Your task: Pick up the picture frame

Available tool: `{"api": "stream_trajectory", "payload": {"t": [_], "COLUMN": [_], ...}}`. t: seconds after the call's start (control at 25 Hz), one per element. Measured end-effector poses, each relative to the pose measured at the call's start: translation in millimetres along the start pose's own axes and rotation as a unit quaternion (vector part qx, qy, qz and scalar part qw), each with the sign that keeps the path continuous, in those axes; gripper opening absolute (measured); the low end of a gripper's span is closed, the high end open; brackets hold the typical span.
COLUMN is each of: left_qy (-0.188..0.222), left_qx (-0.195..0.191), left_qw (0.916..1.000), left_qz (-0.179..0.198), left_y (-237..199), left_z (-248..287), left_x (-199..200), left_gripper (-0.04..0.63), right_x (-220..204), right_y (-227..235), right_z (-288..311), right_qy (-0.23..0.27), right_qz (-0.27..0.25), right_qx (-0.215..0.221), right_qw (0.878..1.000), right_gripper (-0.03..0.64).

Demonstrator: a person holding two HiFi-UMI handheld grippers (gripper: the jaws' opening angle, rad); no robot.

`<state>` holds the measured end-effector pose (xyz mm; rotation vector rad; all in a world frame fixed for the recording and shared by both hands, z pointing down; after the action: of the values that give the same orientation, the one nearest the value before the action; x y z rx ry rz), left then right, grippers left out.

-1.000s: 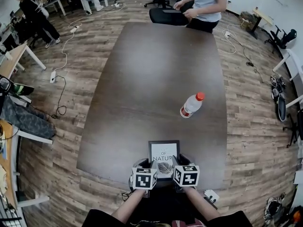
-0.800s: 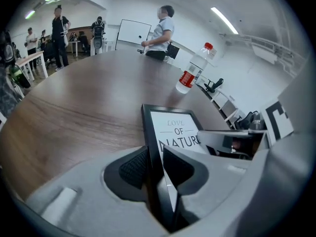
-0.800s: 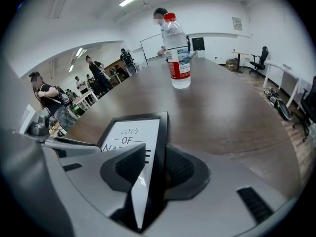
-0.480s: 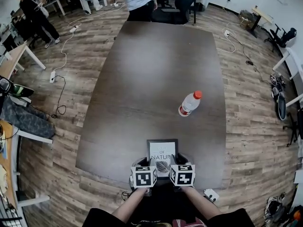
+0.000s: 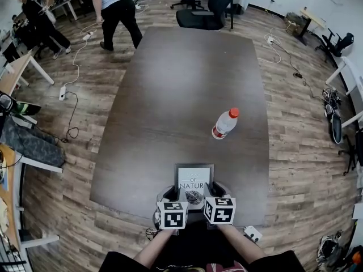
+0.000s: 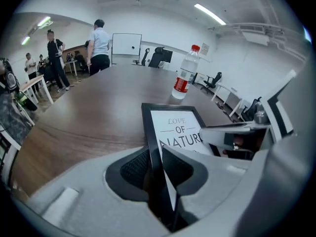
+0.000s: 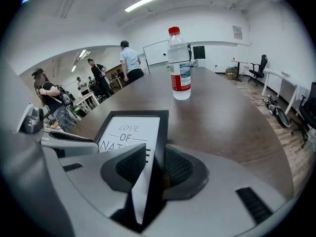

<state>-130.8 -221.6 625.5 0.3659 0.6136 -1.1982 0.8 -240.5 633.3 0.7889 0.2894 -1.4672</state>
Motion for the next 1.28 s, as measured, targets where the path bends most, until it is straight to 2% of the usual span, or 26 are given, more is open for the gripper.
{"api": "stream_trajectory", "payload": {"t": [0.16,0.48,0.64,0.92,1.28], "left_qy": [0.03,0.114,0.166,0.234,0.317], "left_qx": [0.006,0.024,0.028,0.028,0.023], "left_qw": [0.9995,0.9929,0.9831,0.9696,0.945], "left_qz": [-0.006,0.026,0.072,0.066,0.077], "left_y": [-3,-2,5,10,25], "left_z": [-10,-45,-66,-97,-135], "left_x": [18,66,100,136,176], "left_gripper": [0.091,0.086,0.086,0.083,0.081], "right_x": [18,66,94,130,169], "right_y": [-5,-15,-15,-22,-28], "right_z": [-10,-43,-64,-106,-157], "right_qy": [0.033,0.115,0.158,0.24,0.334], "right_qz": [-0.001,-0.005,0.007,-0.012,-0.046], "right_qx": [0.004,0.02,0.035,0.038,0.022], "right_qw": [0.999,0.993,0.987,0.97,0.941], "right_gripper": [0.123,0.115,0.114,0.095,0.092]}}
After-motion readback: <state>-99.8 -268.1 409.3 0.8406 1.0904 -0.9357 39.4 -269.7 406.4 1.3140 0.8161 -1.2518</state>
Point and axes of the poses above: the fingertips, and each gripper's own axes: z forward along the fingers, y to its right, x out of its top, the point moved 1 cm from there along -z, backward along the fingers, and after that the axes turned 8 degrees about z, right-handed, at the moved point
